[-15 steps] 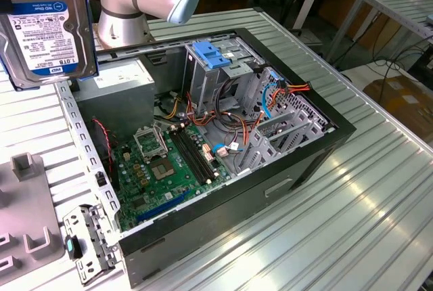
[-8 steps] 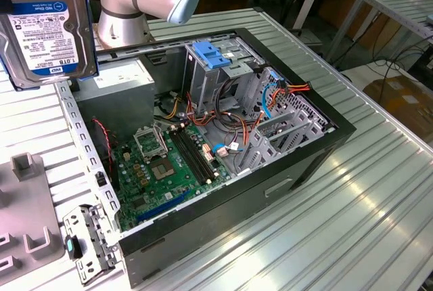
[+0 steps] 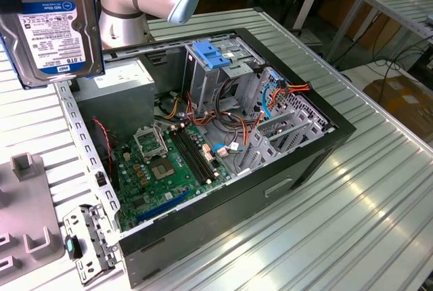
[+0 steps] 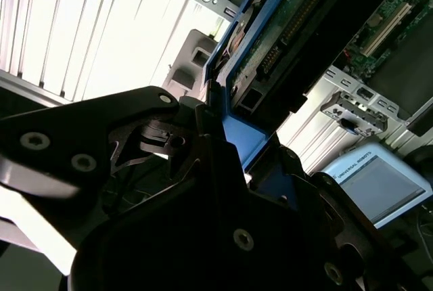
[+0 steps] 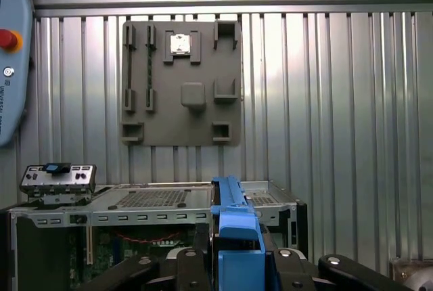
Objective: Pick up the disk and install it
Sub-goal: 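Pick up the disk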
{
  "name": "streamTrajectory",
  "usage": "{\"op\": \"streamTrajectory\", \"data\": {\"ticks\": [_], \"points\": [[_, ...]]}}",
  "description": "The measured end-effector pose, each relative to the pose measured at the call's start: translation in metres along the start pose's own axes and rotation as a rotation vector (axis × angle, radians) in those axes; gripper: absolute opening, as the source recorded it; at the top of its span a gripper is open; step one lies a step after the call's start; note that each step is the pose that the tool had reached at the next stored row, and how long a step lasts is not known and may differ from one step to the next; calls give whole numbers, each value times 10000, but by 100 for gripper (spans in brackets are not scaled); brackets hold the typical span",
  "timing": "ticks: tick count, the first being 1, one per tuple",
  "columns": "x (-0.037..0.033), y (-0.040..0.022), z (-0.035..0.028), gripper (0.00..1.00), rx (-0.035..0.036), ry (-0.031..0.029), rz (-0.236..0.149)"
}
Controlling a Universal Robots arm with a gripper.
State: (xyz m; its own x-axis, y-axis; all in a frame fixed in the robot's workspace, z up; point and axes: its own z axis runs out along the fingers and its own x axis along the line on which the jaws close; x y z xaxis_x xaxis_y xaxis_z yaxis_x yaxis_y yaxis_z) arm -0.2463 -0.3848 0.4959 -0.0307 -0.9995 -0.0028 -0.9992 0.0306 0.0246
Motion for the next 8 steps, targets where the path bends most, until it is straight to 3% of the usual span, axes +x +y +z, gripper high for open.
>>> {"op": "streamTrajectory", "data": {"ticks": [4,8], "points": [[-3,-105,-2,37,1,-1,0],[-8,-264,-5,37,0,0,0]]}}
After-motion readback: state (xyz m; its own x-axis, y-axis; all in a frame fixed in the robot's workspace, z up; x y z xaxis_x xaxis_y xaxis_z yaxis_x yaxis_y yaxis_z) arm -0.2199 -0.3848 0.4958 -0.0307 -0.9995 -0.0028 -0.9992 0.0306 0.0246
